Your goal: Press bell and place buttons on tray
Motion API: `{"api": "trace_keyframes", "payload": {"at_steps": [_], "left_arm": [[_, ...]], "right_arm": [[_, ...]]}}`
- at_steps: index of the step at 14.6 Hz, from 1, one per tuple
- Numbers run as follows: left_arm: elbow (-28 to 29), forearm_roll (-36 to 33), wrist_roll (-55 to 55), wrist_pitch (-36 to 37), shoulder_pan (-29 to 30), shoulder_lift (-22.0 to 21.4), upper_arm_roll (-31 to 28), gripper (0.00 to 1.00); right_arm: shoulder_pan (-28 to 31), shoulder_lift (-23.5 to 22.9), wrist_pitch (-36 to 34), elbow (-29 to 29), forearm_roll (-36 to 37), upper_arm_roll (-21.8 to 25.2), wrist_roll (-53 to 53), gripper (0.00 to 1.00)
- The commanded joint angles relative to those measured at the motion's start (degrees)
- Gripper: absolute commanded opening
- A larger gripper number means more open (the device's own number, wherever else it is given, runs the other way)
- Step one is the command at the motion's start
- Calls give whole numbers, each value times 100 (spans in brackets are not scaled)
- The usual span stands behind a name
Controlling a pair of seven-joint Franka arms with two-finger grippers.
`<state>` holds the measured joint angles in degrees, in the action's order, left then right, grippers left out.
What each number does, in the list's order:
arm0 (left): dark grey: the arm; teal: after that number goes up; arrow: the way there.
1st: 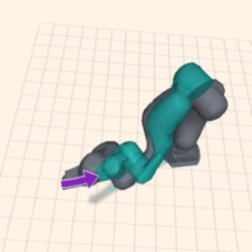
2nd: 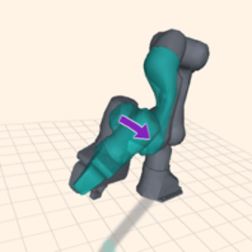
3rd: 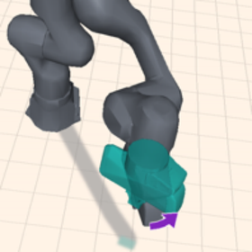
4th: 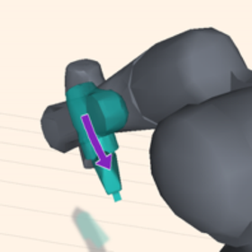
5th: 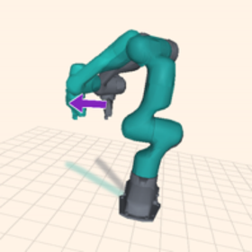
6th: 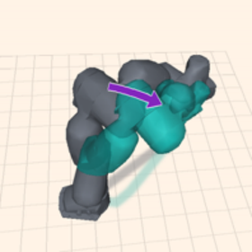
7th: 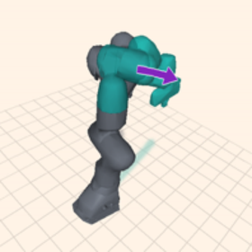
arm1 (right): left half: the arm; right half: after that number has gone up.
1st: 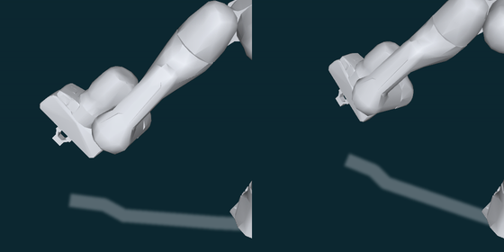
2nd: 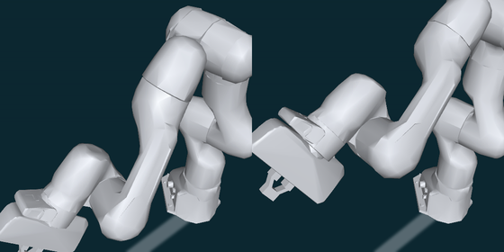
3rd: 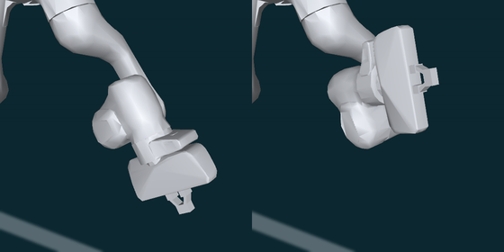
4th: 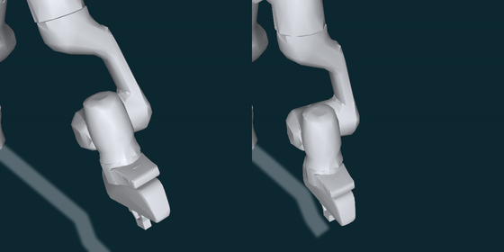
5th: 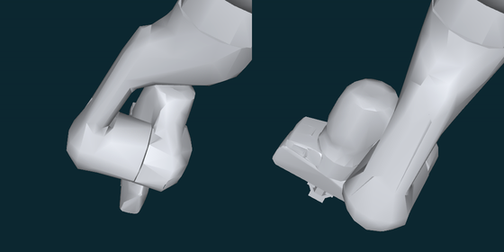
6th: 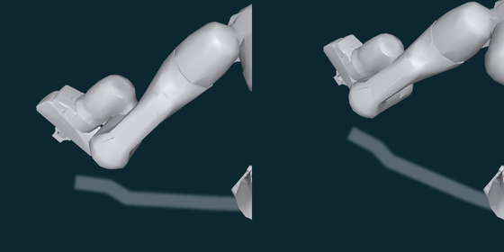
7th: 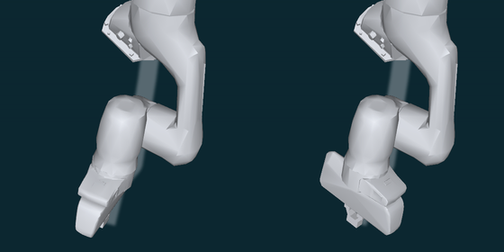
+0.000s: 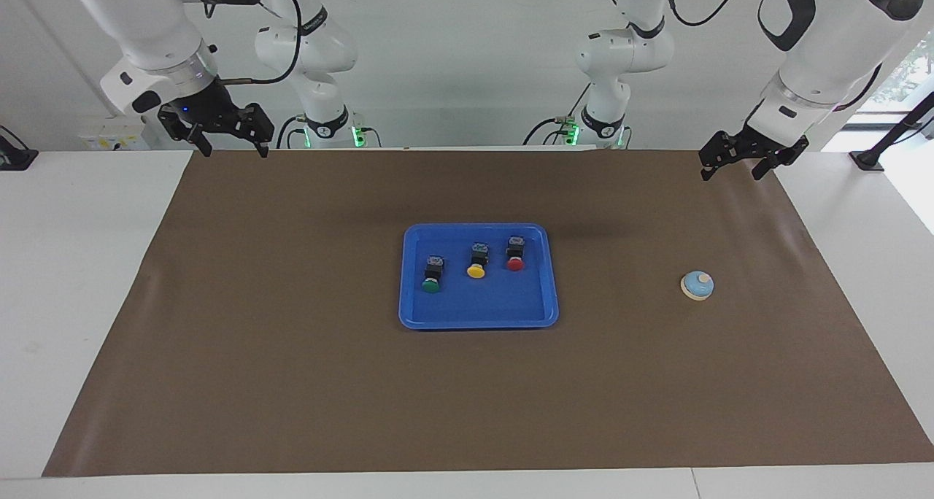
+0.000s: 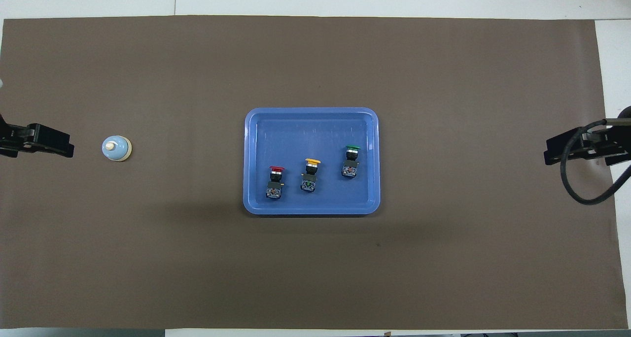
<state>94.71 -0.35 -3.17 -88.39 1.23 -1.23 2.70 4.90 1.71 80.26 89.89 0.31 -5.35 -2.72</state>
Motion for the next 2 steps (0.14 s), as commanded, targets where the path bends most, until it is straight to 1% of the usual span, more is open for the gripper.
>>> {"api": "trace_keyframes", "payload": {"at_steps": [1, 2], "left_arm": [[-49, -61, 27, -55, -61, 18, -24, 100], [-58, -61, 44, -55, -61, 18, -24, 100]], "right_arm": [[90, 66, -80, 37, -102, -45, -53, 100], [90, 66, -80, 37, -102, -45, -53, 100]]}}
